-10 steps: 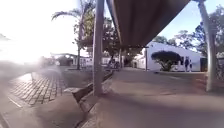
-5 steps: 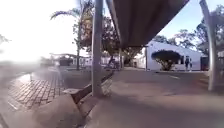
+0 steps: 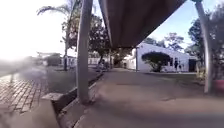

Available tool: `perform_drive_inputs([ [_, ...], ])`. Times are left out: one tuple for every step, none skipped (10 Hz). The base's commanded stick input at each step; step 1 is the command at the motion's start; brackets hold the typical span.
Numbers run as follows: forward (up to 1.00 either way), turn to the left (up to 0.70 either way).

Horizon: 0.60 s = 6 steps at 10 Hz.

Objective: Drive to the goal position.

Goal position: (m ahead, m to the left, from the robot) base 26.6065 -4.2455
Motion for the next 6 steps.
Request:
perform_drive_inputs([
  [0.70,0.00],
  [0.70,0.00],
  [0.70,0.00],
  [0.70,0.00],
  [0.70,0.00],
  [0.70,0.00],
])
